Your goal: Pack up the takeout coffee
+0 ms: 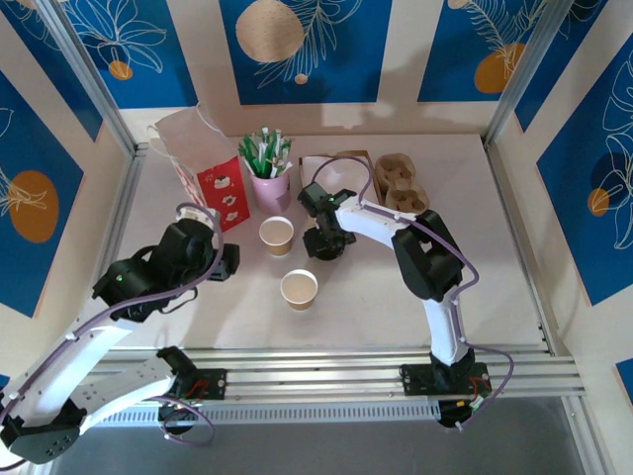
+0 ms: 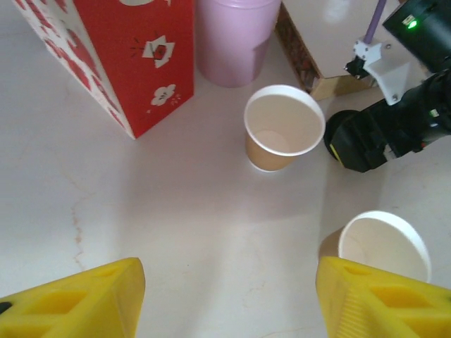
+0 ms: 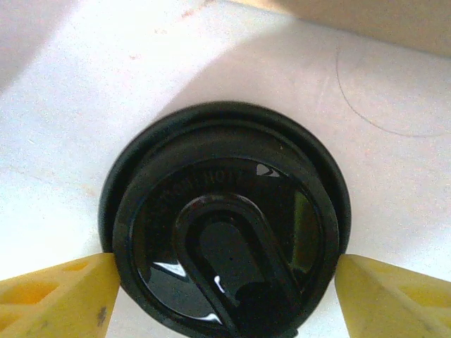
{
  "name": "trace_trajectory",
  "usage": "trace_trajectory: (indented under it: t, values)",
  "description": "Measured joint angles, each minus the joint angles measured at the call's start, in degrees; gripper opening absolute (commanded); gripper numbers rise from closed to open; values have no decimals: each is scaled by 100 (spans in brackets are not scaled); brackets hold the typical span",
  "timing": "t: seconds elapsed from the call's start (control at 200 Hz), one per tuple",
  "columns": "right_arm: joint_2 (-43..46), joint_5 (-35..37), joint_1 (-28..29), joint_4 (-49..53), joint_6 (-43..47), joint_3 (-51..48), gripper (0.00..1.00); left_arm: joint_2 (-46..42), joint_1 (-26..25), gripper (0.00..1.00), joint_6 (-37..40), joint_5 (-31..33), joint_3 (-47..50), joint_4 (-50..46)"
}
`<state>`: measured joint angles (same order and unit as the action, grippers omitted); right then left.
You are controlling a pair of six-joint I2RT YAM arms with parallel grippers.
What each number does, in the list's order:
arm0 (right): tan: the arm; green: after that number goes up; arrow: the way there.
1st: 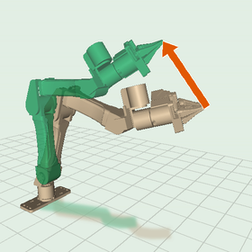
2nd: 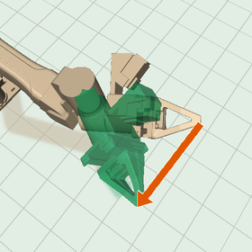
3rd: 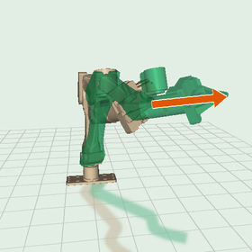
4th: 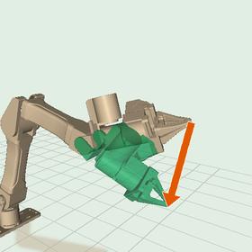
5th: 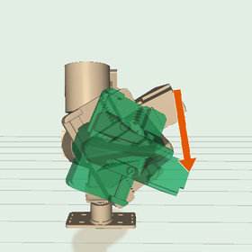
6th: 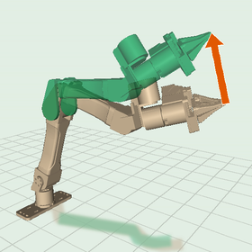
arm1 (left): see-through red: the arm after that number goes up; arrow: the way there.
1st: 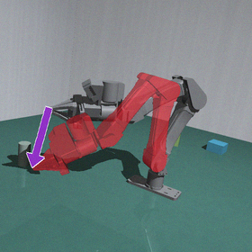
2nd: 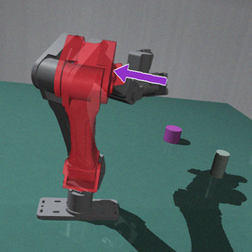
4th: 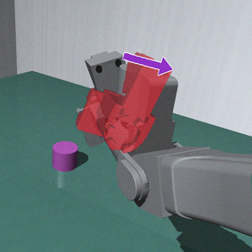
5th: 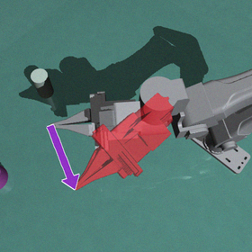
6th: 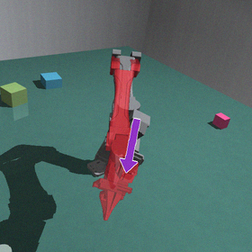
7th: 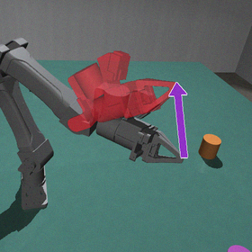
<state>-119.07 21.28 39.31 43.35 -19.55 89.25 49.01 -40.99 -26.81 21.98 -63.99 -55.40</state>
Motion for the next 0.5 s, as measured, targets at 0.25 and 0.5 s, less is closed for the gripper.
trace_trajectory:
  t: [0.25,0.5]
  values:
    - [-120,-4,0,20,22,184,79,-203,2,68,190,302,66,-201]
    - [-208,-24,-11,24,66,195,74,-358,7,71,323,498,160,-358]
